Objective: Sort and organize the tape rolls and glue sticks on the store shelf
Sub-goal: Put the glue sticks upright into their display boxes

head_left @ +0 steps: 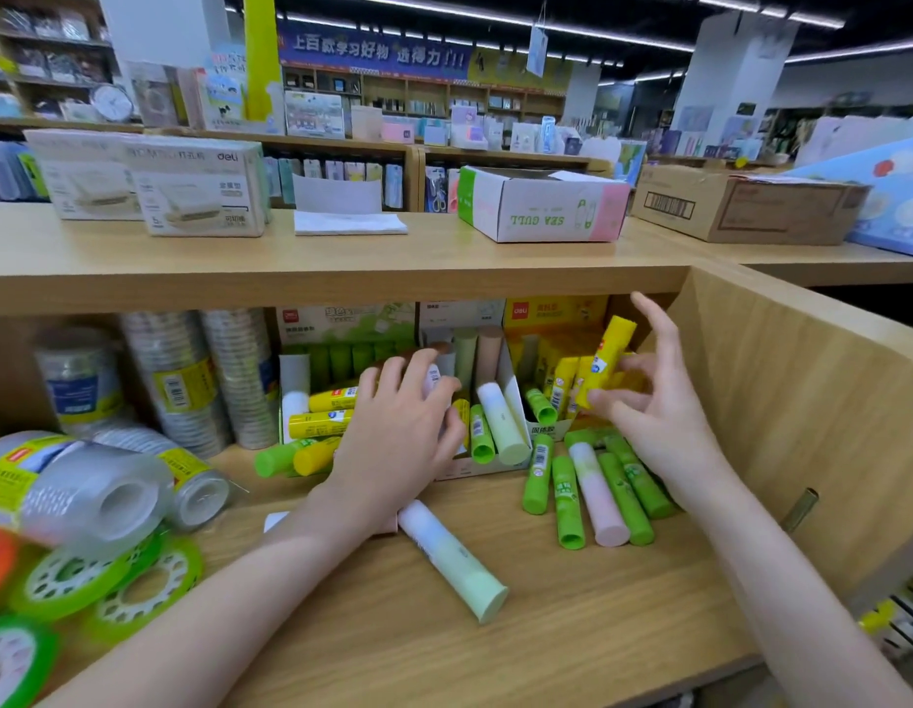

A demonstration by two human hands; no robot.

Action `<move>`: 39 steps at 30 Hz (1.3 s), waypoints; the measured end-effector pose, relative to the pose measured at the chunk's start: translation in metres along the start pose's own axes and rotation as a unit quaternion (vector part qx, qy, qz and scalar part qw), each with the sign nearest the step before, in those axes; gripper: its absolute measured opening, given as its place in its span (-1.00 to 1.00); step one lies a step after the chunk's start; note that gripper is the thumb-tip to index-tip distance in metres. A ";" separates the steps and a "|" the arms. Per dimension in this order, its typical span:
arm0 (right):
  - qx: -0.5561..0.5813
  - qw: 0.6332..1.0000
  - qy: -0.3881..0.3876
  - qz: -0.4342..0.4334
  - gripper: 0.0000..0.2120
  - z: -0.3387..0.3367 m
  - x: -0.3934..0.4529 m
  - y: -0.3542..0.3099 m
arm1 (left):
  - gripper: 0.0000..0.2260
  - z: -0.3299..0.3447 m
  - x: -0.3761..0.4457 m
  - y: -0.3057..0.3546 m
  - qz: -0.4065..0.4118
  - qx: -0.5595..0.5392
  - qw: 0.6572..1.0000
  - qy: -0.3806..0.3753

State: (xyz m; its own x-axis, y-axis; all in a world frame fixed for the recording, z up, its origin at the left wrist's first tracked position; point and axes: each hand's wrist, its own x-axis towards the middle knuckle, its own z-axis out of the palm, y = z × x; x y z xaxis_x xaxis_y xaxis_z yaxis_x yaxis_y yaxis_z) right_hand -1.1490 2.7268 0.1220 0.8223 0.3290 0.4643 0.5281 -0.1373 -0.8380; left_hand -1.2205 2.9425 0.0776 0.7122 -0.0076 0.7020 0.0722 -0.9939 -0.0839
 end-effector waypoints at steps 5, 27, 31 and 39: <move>-0.274 0.942 0.053 -0.185 -0.42 0.005 0.002 0.018 | -0.74 0.001 0.000 0.000 0.001 -0.004 1.000 0.006; -0.450 0.875 0.055 -0.171 -0.65 0.004 0.017 0.046 | -0.76 0.002 -0.003 0.001 0.001 -0.018 1.000 0.016; -0.453 0.851 0.012 -0.266 -0.55 0.006 0.006 0.044 | -0.75 0.001 -0.002 0.000 -0.004 -0.016 1.000 0.013; -0.480 0.833 0.032 -0.272 -0.68 0.031 0.008 0.047 | -0.76 0.000 -0.002 0.001 -0.002 -0.020 1.000 0.007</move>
State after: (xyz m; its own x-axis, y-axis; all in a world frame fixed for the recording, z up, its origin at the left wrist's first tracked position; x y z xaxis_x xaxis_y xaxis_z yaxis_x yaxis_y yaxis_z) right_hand -1.1242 2.7522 0.0775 0.3987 0.5400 0.7413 0.7274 -0.6785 0.1030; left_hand -1.2219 2.9419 0.0758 0.7022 -0.0055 0.7120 0.0467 -0.9975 -0.0537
